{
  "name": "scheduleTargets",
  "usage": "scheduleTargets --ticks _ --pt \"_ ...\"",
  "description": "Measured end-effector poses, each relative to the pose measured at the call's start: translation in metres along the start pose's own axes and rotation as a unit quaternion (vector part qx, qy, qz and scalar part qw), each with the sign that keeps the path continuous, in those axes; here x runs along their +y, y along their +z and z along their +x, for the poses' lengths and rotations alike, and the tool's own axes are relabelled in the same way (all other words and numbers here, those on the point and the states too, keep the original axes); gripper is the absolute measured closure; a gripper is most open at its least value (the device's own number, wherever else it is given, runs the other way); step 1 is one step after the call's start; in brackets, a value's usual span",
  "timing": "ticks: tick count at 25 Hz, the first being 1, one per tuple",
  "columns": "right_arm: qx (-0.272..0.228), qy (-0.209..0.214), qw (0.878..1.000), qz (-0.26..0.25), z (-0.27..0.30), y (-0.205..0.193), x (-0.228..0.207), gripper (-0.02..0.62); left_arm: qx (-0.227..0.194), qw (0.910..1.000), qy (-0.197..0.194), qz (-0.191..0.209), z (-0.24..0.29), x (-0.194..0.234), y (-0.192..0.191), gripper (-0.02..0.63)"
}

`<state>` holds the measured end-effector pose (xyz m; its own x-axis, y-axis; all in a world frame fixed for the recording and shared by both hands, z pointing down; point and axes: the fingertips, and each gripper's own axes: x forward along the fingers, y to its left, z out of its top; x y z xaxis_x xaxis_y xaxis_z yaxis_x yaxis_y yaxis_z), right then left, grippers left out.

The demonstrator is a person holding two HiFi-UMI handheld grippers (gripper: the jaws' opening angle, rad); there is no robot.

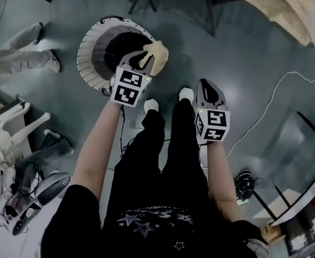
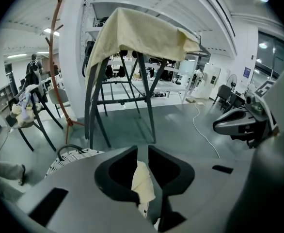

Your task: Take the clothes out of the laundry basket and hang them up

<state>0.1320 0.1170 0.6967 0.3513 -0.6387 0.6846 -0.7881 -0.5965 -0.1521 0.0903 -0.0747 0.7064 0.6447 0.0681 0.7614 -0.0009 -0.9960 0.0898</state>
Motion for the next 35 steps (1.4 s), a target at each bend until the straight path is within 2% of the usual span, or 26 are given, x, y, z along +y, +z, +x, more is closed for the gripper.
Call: scheduleTargets --ticks 7,10,17,21,26,31,33,35 --pt "0.020 0.073 0.996 -0.051 0.047 -0.012 0.001 0.566 0.061 0.9980 0.015 0.005 0.083 0.010 -0.023 0.474" --pt "0.029 0.098 0.992 -0.067 0.061 -0.019 0.003 0.566 0.087 0.9959 0.022 0.007 0.111 0.013 -0.040 0.472" --pt "0.052 0.123 0.989 -0.072 0.089 -0.038 -0.002 0.566 0.124 0.9915 0.035 -0.021 0.153 0.023 -0.064 0.445" --pt "0.062 0.132 0.986 -0.076 0.100 -0.045 -0.006 0.566 0.138 0.9886 0.059 0.010 0.171 0.029 -0.064 0.439" --pt "0.072 0.140 0.985 -0.076 0.108 -0.047 -0.012 0.566 0.187 0.9784 0.073 0.050 0.186 0.028 -0.074 0.465" --pt "0.074 0.146 0.983 -0.082 0.115 -0.042 -0.018 0.566 0.225 0.9616 0.124 0.097 0.193 0.034 -0.078 0.534" --pt "0.074 0.146 0.983 -0.082 0.117 -0.039 -0.022 0.566 0.232 0.9587 0.134 0.094 0.195 0.034 -0.079 0.557" --pt "0.073 0.145 0.983 -0.082 0.118 -0.037 -0.027 0.566 0.225 0.9633 0.130 0.068 0.195 0.033 -0.078 0.571"
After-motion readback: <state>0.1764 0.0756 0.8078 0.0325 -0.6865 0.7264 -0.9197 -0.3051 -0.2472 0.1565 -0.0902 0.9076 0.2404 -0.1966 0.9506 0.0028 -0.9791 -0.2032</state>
